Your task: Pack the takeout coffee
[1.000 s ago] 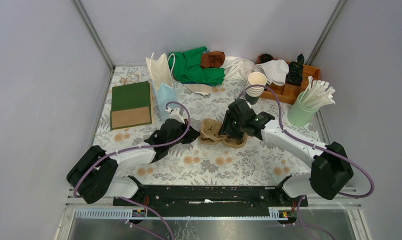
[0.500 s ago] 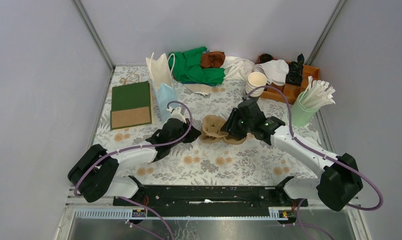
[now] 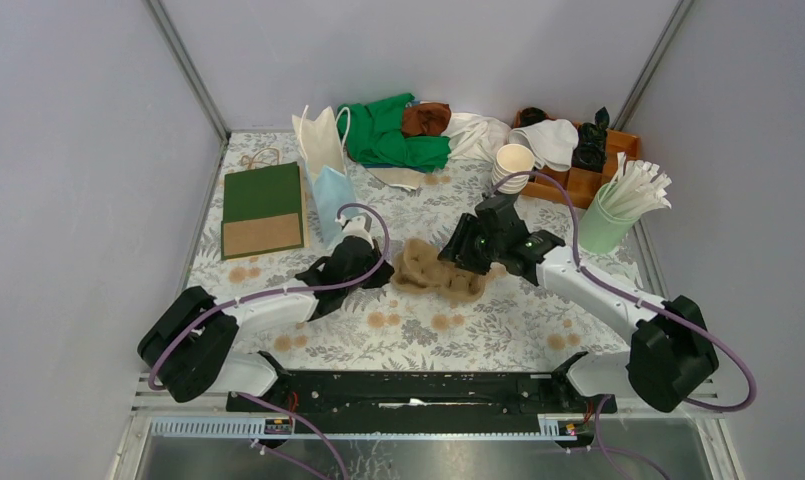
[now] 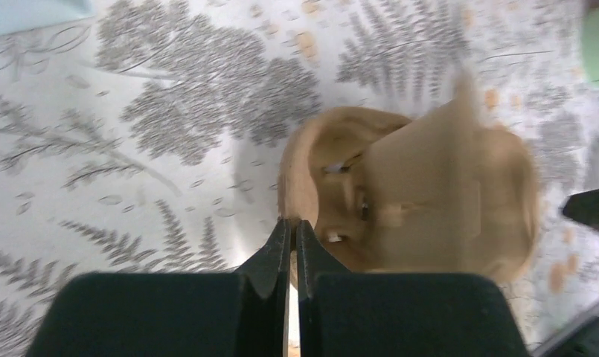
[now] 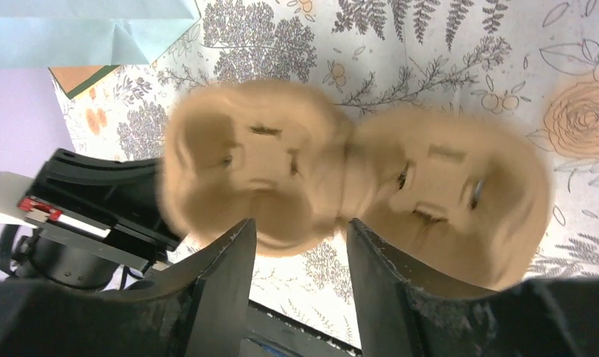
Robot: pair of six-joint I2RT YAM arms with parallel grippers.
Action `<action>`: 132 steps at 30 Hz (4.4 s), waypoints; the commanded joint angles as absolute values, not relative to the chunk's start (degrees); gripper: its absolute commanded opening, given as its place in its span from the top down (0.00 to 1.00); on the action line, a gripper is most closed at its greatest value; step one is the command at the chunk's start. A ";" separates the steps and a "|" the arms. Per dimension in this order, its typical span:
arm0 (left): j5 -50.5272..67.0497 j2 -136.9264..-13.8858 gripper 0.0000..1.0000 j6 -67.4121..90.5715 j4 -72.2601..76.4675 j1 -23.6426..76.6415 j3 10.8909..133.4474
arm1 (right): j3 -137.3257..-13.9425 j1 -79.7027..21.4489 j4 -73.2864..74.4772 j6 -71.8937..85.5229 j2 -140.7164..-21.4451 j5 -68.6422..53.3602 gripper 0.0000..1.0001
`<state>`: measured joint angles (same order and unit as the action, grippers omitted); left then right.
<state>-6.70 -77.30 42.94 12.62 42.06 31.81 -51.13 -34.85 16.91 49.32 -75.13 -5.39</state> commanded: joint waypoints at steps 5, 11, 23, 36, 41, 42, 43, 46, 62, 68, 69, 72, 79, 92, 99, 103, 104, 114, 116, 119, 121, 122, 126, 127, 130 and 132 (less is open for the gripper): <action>-13.76 -75.83 1.00 39.60 2.13 43.52 35.81 | -54.84 -35.45 12.79 47.36 -84.29 -6.95 0.44; -14.39 -75.65 1.00 39.80 0.79 43.68 36.57 | -57.81 -37.71 18.22 45.30 -85.99 -1.96 0.22; -12.57 -74.29 1.00 40.52 1.49 43.81 36.48 | -62.97 -44.03 20.93 45.39 -93.71 4.97 0.19; -14.14 -74.05 1.00 40.34 1.00 44.28 36.30 | -69.46 -47.23 29.18 45.47 -98.90 13.94 0.30; -15.41 -74.77 1.00 40.17 -0.48 44.46 37.20 | -70.29 -47.27 29.99 46.02 -95.50 12.82 0.48; -15.77 -74.98 1.00 40.17 -1.54 44.49 37.67 | -70.64 -47.28 30.61 46.17 -94.68 12.80 0.51; -16.23 -75.24 1.00 40.17 -2.42 44.67 38.11 | -71.05 -47.27 31.19 46.27 -93.95 12.83 0.53; -17.04 -76.05 1.00 40.00 -3.68 45.15 38.95 | -72.10 -47.24 32.60 46.49 -91.55 12.94 0.54; -18.40 -80.34 1.00 40.17 -2.72 45.78 38.69 | -77.27 -45.59 37.03 45.07 -84.50 14.73 0.52; -16.89 -80.19 1.00 41.37 -2.45 45.79 40.24 | -77.58 -40.10 39.85 42.23 -79.60 18.46 0.52; -16.59 -80.48 1.00 41.82 -2.17 45.79 40.71 | -76.90 -38.43 40.26 41.46 -78.14 19.06 0.52; -16.58 -82.19 1.00 43.19 -2.02 45.75 43.19 | -74.75 -35.73 41.22 39.81 -74.30 22.10 0.51; -18.47 -91.28 1.00 44.89 0.79 45.54 50.76 | -69.64 -33.75 43.81 38.04 -65.52 28.67 0.51; -15.82 -109.75 1.00 41.80 2.99 41.32 75.20 | -58.79 -33.68 46.12 41.42 -58.01 15.77 0.53; -13.14 -114.91 0.98 38.25 3.51 39.14 83.64 | -49.97 -33.84 38.80 40.20 -59.71 1.46 0.53; -12.75 -115.00 0.89 37.24 3.04 38.51 84.04 | -46.83 -34.03 33.39 40.93 -65.01 -3.13 0.53; -12.59 -114.58 0.87 37.08 2.94 38.43 83.77 | -46.29 -34.26 32.16 41.16 -66.13 -2.91 0.53; -8.05 -106.62 0.56 33.28 2.45 38.41 79.20 | -46.68 -35.41 27.59 40.23 -74.64 -0.35 0.18; -7.23 -104.46 0.53 32.59 1.58 38.47 78.61 | -45.87 -35.65 27.66 40.50 -73.43 0.35 0.13; -6.03 -101.42 0.51 31.68 0.37 38.56 77.96 | -44.74 -35.98 28.43 41.25 -71.97 1.24 0.13; -5.27 -99.25 0.49 31.24 0.09 38.82 77.54 | -44.02 -36.75 29.29 42.03 -71.52 2.22 0.14; -4.87 -98.22 0.49 30.96 0.09 38.98 77.41 | -43.58 -37.08 29.41 42.59 -71.53 2.84 0.16; -3.61 -94.10 0.46 30.43 -3.28 39.61 77.62 | -41.67 -38.45 28.34 45.41 -72.94 4.48 0.24; -3.26 -93.07 0.45 30.14 -4.11 39.63 78.08 | -41.44 -39.10 27.87 45.96 -73.45 4.53 0.24; -3.54 -89.60 0.43 28.82 -8.27 39.58 80.57 | -41.61 -41.03 26.90 47.50 -74.56 6.23 0.24; -4.84 -86.72 0.41 27.62 -11.08 39.62 82.27 | -41.89 -41.92 26.66 48.18 -75.55 7.29 0.24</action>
